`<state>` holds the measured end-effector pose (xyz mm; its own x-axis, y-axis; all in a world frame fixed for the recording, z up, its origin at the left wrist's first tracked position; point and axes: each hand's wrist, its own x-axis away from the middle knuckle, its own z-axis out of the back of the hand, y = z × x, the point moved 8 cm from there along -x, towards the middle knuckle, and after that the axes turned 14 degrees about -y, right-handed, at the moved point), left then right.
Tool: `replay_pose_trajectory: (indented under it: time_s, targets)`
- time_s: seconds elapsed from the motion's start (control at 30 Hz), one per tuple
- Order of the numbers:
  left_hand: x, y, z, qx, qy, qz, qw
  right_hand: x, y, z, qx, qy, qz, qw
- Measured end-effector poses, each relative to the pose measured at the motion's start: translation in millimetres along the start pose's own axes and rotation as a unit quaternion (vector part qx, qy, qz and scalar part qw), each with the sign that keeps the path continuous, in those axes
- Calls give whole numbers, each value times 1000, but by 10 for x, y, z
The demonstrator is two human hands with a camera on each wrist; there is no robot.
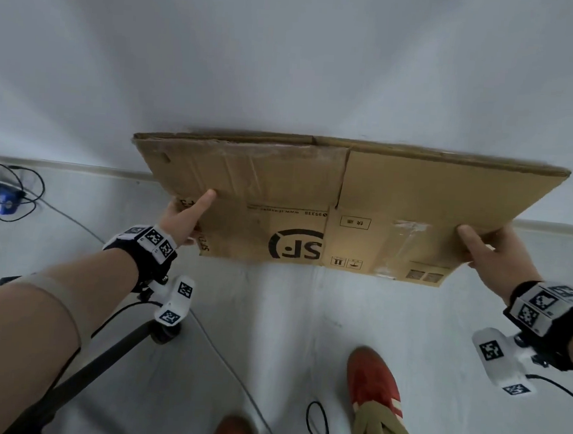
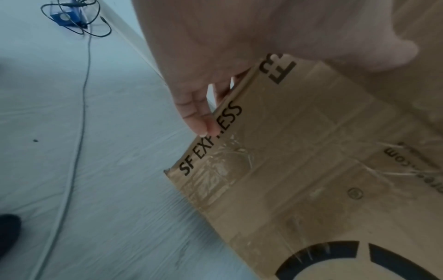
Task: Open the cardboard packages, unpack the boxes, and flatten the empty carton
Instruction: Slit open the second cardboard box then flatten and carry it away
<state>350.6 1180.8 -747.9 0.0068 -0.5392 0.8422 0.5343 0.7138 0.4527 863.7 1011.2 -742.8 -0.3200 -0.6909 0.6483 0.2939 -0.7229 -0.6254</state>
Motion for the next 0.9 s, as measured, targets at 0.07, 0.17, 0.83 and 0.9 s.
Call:
replay_pose_trajectory:
  time_s: [0.07,0.17,0.83,0.9]
  targets:
    - [139,5,40,-15,18,1,1000,166,-22,33,19,6,-8,1000]
    - [350,-28,116,-54,14,46,997,446,-99,85,53,-15,-30,998]
    - [-263,-291,-334,163,-53,21,985,6,258,-19,-70,15,-44,996]
    - [-352,-170,-362,143,-45,21,988,-136,259,-30,-73,7,-69,995]
